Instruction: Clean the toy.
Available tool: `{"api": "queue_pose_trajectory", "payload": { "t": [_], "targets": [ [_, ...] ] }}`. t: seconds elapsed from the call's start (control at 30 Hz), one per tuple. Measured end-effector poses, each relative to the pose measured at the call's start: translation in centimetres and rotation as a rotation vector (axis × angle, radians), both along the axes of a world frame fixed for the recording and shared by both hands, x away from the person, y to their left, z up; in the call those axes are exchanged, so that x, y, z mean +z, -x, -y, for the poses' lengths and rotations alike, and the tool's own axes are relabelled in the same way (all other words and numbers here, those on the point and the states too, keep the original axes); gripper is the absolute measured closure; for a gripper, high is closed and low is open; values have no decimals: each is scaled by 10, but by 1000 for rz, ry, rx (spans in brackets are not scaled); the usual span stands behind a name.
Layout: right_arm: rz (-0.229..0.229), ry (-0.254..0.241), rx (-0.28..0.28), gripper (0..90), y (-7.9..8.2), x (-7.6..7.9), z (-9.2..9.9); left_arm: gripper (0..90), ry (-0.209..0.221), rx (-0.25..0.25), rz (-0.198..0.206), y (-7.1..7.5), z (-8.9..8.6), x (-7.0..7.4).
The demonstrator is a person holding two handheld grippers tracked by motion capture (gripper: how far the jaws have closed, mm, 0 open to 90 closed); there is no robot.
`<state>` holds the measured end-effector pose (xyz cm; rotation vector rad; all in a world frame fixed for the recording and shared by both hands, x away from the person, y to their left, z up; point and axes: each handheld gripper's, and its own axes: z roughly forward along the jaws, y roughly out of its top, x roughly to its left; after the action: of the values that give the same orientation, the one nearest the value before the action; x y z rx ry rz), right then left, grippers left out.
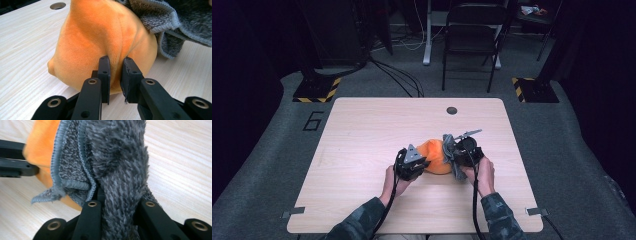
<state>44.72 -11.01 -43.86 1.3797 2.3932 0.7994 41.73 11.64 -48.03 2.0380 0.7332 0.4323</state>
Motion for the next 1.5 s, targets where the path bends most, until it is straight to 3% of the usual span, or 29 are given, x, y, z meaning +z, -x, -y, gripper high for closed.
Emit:
{"api": "queue_pose_trajectory", "payload": {
  "t": [0.1, 0.47, 0.6, 0.63, 0.73, 0.83, 0.97, 1.07, 1.1, 1.17, 1.2, 1.27, 1.33, 1.43, 1.47, 1.5],
  "targets": [
    [-7, 34, -12, 780, -1, -3, 2, 785, 0, 0, 4, -1, 1, 0],
    [-36, 67, -61, 780, -9, -26, 11, 784, -1, -6, -7, -1, -1, 0],
    [-102, 114, -82, 779, -15, -49, 16, 785, 3, 1, -11, -3, -3, -1],
    [-95, 72, -94, 780, -15, -53, 20, 785, 5, 6, -6, -3, -4, -1],
    [-108, 95, -81, 779, -17, -44, 21, 784, 4, 8, -15, -3, -5, -1],
    [-96, 74, -92, 780, -16, -30, 26, 783, 13, 17, -10, -4, -5, -1],
    [-14, -3, -91, 780, -9, 5, 32, 782, 11, 13, -15, -5, -7, -1],
    [37, -76, -20, 780, 0, 29, 22, 780, 12, 20, -11, -5, -8, -1],
    [41, -86, -7, 780, 2, 30, 17, 779, 12, 21, -12, -5, -8, -1],
    [22, -48, 38, 780, 5, 26, 0, 775, 12, 20, -12, -5, -8, -1],
    [16, -16, 57, 780, 5, 20, -7, 762, 35, 17, -20, -4, -8, -1],
    [53, 43, 53, 782, 6, 8, -17, 675, 31, 17, -12, -3, -9, 0],
    [53, 30, 54, 782, 5, 9, -15, 562, 13, 14, 8, 0, -8, 3],
    [37, -5, 39, 782, 1, 9, -9, 407, -50, 46, 43, 7, -5, 2],
    [35, -15, 36, 782, 0, 8, -8, 386, -87, 48, 58, 9, -3, 1],
    [31, -26, 37, 782, 0, 8, -6, 369, -98, 53, 63, 9, -2, 0]
  ]
}}
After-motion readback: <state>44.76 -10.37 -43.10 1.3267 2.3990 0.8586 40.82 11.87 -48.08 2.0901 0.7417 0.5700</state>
